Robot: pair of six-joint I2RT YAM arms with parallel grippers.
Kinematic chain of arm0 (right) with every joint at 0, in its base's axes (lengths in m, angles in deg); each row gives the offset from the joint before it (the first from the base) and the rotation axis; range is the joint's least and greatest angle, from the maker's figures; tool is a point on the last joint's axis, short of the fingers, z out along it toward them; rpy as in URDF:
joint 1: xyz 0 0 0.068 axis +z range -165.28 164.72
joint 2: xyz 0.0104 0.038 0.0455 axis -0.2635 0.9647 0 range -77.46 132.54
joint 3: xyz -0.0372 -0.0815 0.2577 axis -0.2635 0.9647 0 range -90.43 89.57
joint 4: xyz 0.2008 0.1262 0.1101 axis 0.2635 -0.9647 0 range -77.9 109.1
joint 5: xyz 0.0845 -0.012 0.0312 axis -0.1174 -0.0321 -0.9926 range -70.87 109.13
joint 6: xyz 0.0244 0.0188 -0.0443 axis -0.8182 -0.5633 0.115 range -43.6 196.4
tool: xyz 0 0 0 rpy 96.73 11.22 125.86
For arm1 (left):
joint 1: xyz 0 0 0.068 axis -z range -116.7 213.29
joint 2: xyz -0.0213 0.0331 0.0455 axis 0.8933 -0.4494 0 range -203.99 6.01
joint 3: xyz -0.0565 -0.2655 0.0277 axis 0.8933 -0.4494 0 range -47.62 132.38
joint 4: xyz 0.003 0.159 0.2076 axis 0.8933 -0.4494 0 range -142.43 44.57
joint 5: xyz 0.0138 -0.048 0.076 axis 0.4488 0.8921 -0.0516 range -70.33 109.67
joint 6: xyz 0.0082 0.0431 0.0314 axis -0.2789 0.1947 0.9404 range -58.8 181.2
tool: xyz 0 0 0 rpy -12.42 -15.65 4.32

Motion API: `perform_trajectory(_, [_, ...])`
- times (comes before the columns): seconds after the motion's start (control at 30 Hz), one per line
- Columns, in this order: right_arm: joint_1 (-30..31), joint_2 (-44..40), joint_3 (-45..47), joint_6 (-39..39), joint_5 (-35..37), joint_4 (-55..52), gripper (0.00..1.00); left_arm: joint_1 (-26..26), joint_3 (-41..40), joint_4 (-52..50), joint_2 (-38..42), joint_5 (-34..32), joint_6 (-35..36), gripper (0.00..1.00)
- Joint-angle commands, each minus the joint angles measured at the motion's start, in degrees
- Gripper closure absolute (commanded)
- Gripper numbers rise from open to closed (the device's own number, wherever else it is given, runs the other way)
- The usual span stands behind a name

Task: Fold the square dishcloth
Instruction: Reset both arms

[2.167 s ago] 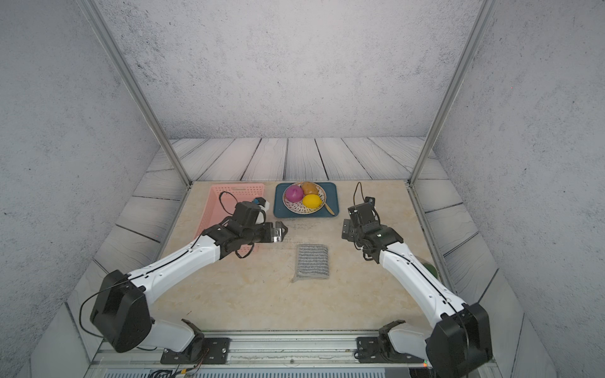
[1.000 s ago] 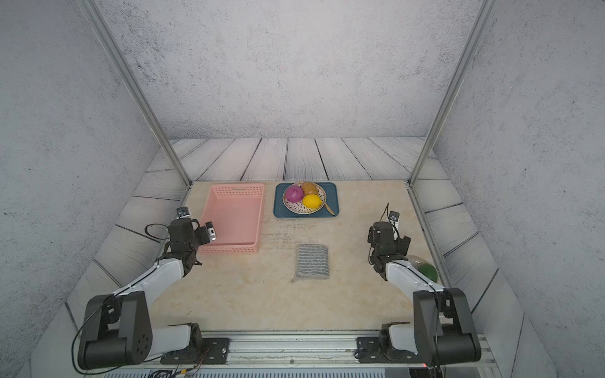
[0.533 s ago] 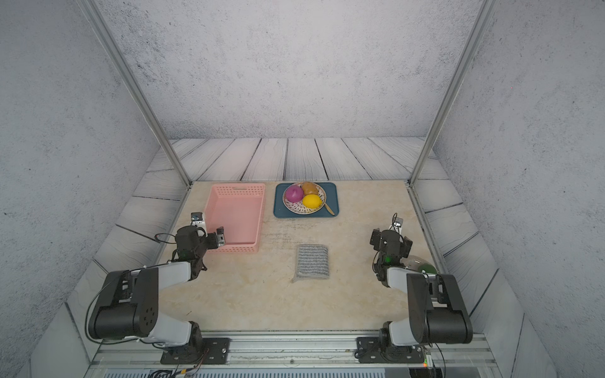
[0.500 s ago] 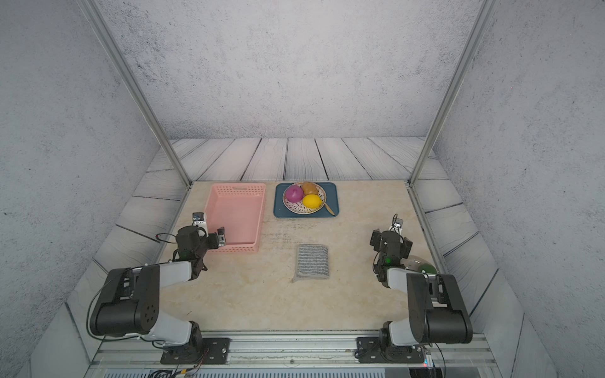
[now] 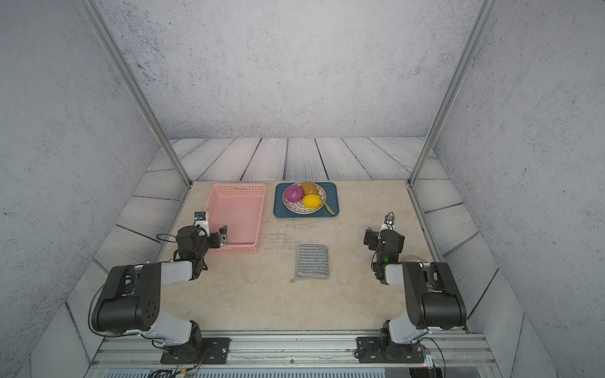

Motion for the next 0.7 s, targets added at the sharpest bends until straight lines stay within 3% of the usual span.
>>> perform_trajectory(0.0, [0.1,-0.5,-0.8,0.7,-0.8,-1.5,0.01,0.1,-0.5,0.9,-0.2,0.5,0.6,0.0])
perform_trajectory(0.67, [0.0,-0.7,-0.8,0.8,-0.8,-1.9,0.01,0.1,-0.5,0.9,-0.3,0.5,0.6,0.0])
